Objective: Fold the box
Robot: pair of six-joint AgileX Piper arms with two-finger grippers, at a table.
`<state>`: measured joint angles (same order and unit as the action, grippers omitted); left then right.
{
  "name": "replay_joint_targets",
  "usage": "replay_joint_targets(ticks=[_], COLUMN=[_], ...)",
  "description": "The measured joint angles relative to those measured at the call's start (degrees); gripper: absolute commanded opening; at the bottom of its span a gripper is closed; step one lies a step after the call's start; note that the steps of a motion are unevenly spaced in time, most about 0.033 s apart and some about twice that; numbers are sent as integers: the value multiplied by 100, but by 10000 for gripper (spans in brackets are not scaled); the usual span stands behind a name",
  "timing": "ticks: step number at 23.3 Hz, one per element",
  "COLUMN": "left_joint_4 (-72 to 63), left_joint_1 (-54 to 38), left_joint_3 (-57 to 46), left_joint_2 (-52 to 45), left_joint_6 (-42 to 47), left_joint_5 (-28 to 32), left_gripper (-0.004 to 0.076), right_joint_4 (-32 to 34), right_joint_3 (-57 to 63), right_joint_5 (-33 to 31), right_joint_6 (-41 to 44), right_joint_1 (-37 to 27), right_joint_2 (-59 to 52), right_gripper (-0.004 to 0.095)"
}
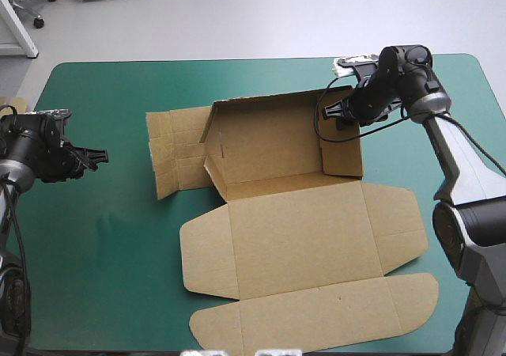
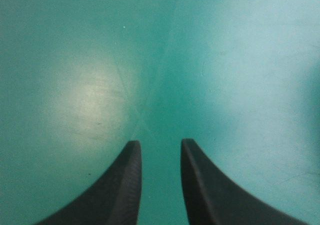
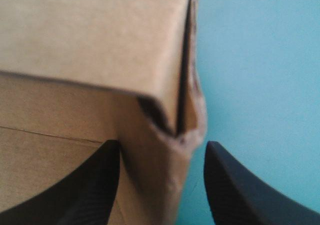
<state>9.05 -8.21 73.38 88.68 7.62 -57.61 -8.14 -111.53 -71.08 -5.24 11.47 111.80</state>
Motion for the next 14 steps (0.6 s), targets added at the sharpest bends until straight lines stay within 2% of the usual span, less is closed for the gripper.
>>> replay_joint_targets(ticks=[6, 10, 12, 14], left_joint_4=[0, 0, 0, -6], left_joint_1=[0, 0, 0, 0], left_joint_3=[0, 0, 0, 0], left_joint_2=[0, 0, 0, 0], left_joint_6=[-5, -5, -5, -5], left_joint_5=[0, 0, 0, 0], left_gripper=[197, 197, 197, 197], right_joint_4=[21, 40, 109, 236], right_joint_3=[-106, -113, 78, 922], right_joint_5=[-13, -33, -26, 222], right_joint_6=[25, 63, 70, 70], right_joint_1=[-5, -5, -5, -5], right_joint_2=[-499, -1511, -2088, -2829], right_gripper=[559, 527, 509, 508])
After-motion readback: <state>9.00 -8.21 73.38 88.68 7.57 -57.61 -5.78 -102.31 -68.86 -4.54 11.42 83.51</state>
